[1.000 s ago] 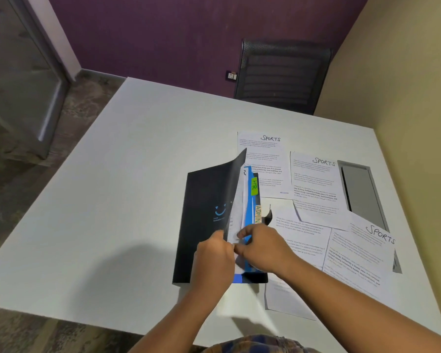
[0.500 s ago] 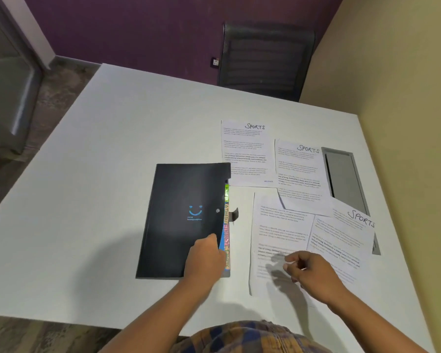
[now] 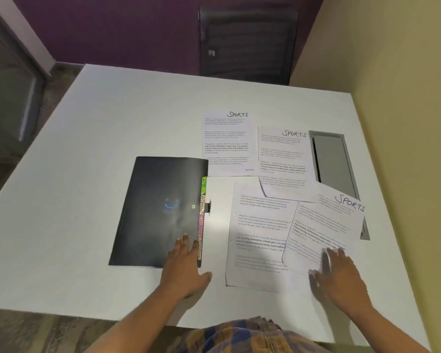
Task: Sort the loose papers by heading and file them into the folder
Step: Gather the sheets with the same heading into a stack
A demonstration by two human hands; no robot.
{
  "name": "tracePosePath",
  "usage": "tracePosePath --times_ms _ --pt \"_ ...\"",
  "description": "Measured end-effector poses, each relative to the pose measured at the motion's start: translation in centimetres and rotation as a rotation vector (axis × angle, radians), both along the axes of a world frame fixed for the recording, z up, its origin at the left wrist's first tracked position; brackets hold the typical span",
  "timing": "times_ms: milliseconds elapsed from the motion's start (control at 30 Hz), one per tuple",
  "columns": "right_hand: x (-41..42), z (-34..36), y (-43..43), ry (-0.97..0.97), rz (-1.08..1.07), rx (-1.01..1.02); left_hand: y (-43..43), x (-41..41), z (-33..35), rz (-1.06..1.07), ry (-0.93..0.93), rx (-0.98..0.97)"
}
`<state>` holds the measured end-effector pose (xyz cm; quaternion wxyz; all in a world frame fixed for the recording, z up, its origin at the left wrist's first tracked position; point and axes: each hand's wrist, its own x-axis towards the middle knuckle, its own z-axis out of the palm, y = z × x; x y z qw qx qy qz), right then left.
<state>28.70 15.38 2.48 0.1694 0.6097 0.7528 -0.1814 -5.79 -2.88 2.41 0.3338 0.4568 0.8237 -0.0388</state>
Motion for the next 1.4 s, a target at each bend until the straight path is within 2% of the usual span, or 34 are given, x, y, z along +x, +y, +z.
tracePosePath --times_ms 100,233,333,433,567,633,733,967,1100,1267,1400 --pt "2.0 -1.4 0.7 -0.073 0.083 0.03 0.7 2.0 0.8 0.0 0.083 0.098" --pt "3.6 -0.4 0.7 -0.08 0.075 -0.038 2.4 5.8 1.8 0.196 0.006 0.236" --pt "6.5 -0.8 0.6 -0.013 0.061 -0.045 4.3 8.3 2.2 0.384 0.029 0.283" --pt "9.4 -0.7 1.0 0.081 0.057 -0.049 5.9 10.2 1.7 0.487 0.068 0.231" --pt "10.9 0.3 2.1 0.266 -0.157 -0.03 7.4 11.9 1.1 0.611 0.069 0.166" --pt "11.1 0.6 2.9 0.337 -0.298 0.004 8.0 12.3 0.9 0.672 0.035 0.175" --pt "11.0 0.8 4.1 0.345 -0.407 0.005 8.4 12.4 0.5 0.759 -0.04 0.203" --pt "9.6 1.1 5.0 0.245 -0.45 -0.037 8.1 11.5 0.3 0.908 -0.102 0.228" --pt "9.4 0.8 5.1 0.232 -0.473 -0.042 7.3 11.3 0.5 0.955 -0.209 0.207" --pt "9.6 0.4 5.6 0.374 -0.589 -0.12 6.2 11.0 2.5 1.045 -0.325 0.262" --pt "10.4 0.8 5.2 0.444 -0.539 -0.056 5.1 10.5 4.6 1.113 -0.335 0.406"
